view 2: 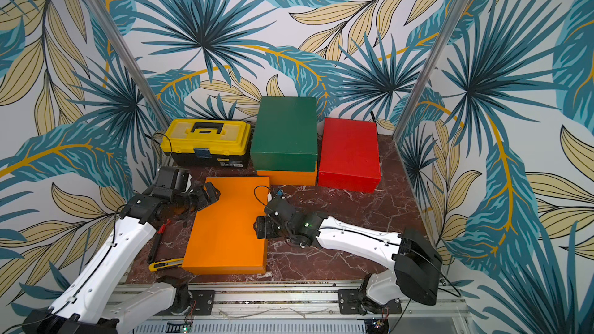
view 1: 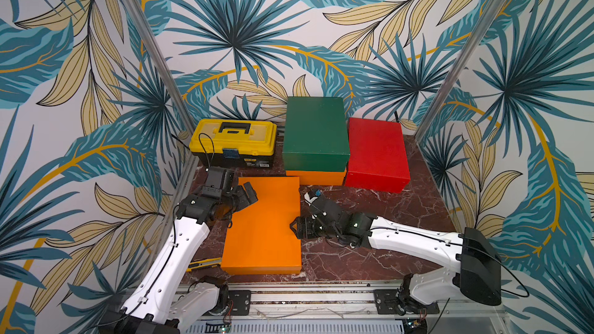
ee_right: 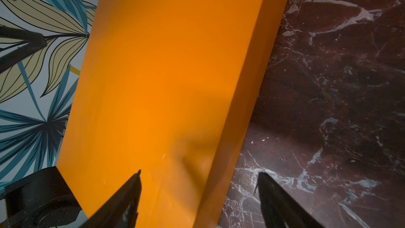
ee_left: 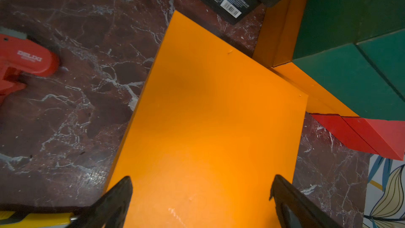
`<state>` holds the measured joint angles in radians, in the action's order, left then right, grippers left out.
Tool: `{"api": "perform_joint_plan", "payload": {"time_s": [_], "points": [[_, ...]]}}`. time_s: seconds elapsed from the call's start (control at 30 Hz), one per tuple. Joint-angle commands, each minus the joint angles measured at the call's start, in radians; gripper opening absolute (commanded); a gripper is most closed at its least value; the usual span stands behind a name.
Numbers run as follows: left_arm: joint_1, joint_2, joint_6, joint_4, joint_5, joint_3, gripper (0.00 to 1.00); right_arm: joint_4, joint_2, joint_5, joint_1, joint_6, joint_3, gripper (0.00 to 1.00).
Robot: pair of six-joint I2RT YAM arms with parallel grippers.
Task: Stack the shoeboxes
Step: Pick up the shoebox from the center of the board.
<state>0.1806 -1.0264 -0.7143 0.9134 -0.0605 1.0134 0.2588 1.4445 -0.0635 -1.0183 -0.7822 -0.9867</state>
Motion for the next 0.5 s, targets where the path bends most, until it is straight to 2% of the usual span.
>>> {"api": "perform_joint_plan", "payload": {"time_s": [0.0, 0.27, 0.47], "points": [[-0.047, 0.027, -0.001, 0.010, -0.028, -0.041, 0.99, -0.031, 0.014, -0.015, -0.006, -0.020, 0.019, 0.84], [-0.155, 0.030, 0.020, -0.015, -0.103, -0.135, 1.00, -0.087, 0.075, -0.015, -0.006, -0.049, 0.017, 0.85], [-0.164, 0.026, 0.031, -0.057, -0.203, -0.179, 1.00, -0.126, 0.104, -0.010, -0.006, -0.077, 0.016, 0.85]]}}
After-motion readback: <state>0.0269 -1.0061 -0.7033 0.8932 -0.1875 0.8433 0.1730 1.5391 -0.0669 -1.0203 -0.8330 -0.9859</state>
